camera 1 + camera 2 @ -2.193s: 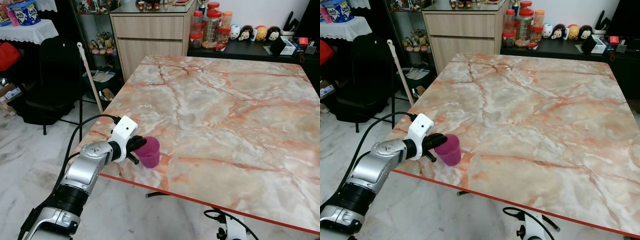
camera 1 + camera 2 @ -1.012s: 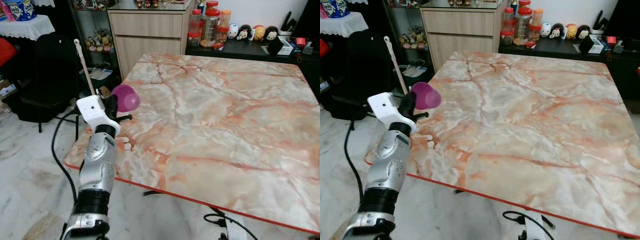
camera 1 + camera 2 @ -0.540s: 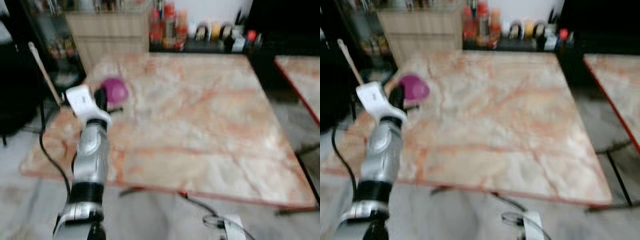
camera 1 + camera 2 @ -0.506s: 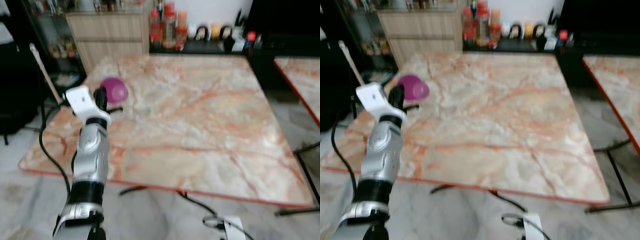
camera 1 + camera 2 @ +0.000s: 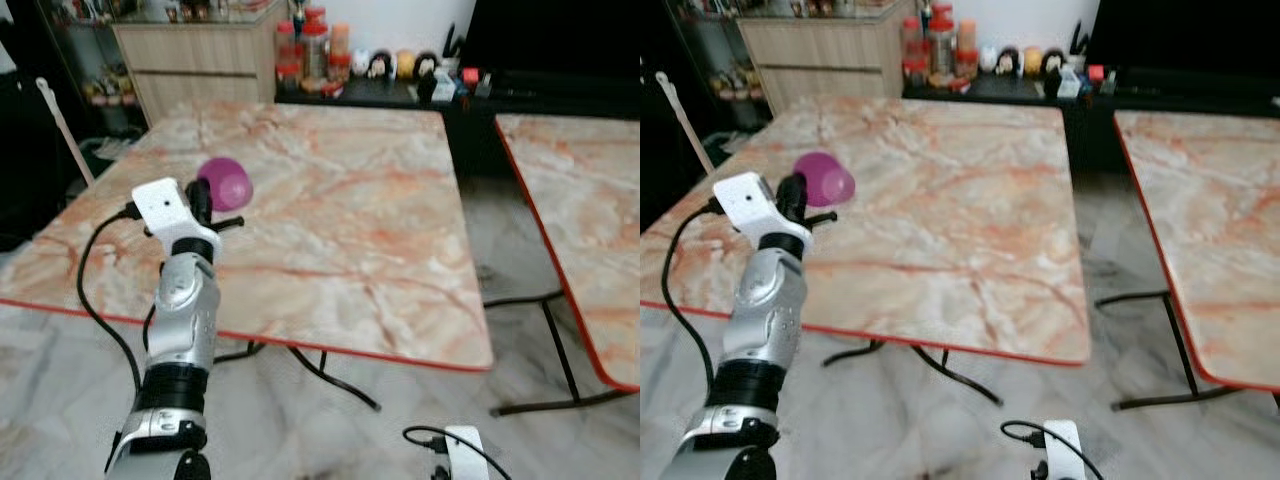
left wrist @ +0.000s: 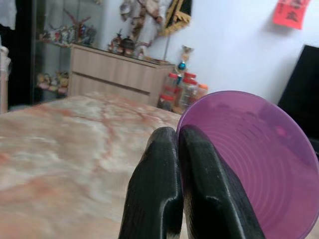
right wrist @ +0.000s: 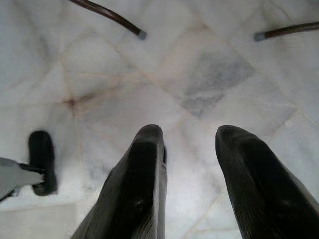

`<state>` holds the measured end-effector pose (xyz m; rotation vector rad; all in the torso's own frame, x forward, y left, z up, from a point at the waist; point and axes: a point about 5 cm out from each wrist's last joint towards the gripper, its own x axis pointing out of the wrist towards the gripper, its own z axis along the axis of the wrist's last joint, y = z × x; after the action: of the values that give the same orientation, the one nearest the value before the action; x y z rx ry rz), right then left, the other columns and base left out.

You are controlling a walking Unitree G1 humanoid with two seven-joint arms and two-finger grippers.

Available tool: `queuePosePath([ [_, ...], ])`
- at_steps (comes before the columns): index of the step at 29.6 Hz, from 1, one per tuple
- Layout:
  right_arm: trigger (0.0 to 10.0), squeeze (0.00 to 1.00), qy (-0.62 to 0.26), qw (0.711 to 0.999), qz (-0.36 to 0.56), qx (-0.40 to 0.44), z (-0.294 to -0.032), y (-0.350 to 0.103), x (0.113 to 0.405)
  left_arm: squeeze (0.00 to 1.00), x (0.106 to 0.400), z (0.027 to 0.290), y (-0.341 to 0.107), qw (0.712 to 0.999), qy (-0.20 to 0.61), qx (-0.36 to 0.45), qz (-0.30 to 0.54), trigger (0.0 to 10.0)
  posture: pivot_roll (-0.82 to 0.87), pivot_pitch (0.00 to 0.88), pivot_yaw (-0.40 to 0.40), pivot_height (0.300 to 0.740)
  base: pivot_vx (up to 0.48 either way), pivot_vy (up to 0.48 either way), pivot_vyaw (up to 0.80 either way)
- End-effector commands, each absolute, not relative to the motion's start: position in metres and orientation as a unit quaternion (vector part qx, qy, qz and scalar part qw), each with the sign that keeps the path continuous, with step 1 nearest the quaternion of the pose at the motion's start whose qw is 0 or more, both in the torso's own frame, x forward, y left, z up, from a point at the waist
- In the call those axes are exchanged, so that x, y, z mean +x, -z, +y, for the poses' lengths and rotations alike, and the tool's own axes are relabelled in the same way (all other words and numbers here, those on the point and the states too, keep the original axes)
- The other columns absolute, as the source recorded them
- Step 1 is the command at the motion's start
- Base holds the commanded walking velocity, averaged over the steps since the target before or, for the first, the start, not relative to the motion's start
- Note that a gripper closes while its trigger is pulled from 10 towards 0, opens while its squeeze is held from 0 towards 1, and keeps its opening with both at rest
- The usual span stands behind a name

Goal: Setting the table

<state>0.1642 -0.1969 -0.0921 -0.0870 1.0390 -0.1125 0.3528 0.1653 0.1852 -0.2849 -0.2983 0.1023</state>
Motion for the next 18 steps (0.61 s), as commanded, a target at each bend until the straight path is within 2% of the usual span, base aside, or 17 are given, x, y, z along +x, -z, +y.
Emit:
queuePosePath([
  [1, 10.0, 0.0, 0.059, 0.868, 0.492, -0.037, -0.2001, 0.0912, 0.1648, 0.0, 0.3532, 0.1614, -0.1904, 0.978, -0.045, -0.128, -0.158, 10.0, 0.03, 0.0, 0.036, 0.74, 0.0, -0.439, 0.0],
  [18, 10.0, 0.0, 0.058, 0.869, 0.491, -0.034, -0.1981, 0.0913, 0.1652, 0.0, 0.3541, 0.158, -0.1918, 0.98, -0.035, -0.116, -0.159, 10.0, 0.03, 0.007, 0.045, 0.74, 0.0, -0.432, 0.0],
])
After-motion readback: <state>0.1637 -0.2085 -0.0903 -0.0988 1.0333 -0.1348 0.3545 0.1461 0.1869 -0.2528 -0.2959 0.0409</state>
